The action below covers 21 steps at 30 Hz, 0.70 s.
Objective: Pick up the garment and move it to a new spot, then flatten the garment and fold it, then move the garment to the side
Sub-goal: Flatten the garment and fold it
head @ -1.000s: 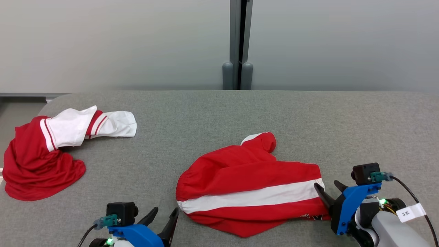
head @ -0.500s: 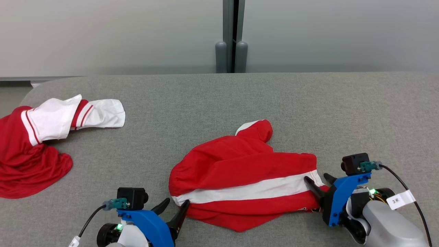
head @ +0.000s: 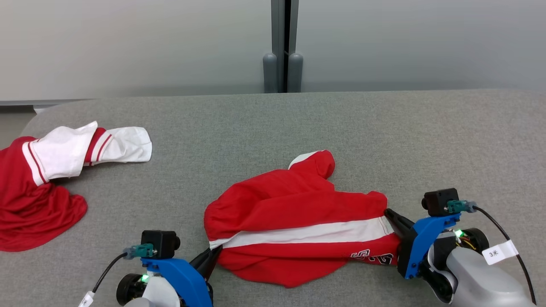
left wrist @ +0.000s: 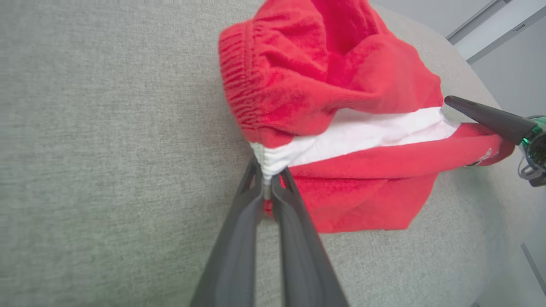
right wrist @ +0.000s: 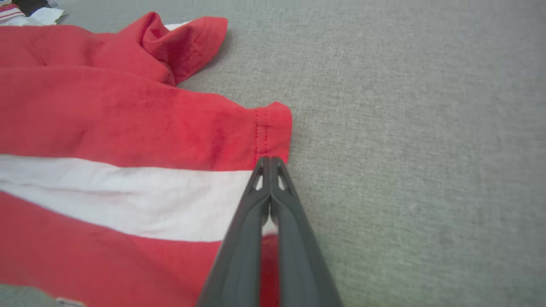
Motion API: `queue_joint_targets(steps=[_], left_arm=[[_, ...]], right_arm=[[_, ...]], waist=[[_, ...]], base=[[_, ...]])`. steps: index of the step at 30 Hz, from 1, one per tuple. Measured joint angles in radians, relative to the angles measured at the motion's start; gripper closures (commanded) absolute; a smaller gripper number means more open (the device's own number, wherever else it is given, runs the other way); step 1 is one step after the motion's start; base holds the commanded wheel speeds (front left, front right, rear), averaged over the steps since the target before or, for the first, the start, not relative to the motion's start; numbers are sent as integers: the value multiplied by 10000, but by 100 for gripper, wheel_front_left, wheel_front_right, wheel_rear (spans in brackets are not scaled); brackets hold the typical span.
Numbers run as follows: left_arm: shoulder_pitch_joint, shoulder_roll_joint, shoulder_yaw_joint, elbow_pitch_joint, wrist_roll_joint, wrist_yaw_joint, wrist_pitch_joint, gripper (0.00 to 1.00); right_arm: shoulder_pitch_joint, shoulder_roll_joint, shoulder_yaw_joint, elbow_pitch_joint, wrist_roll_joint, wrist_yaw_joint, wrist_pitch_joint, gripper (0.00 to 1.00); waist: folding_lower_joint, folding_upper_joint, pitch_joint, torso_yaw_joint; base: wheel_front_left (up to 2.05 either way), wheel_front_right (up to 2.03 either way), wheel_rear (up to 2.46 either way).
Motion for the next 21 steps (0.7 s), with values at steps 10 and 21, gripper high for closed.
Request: queue_joint_targets(steps=[10,21], left_arm=[[202,556,-111,-531,79,65,-272,100],[-634,1427,65,-1728,339,299,541,100]], right_arm=[[181,-274,337,-769,1032,0,-1252,100],[-165,-738,435,-1710,2054,0,-974,100]], waist=[[-1,0,-618,-87],[0,0,-550,-396]], base=[[0,0,0],[0,0,0]])
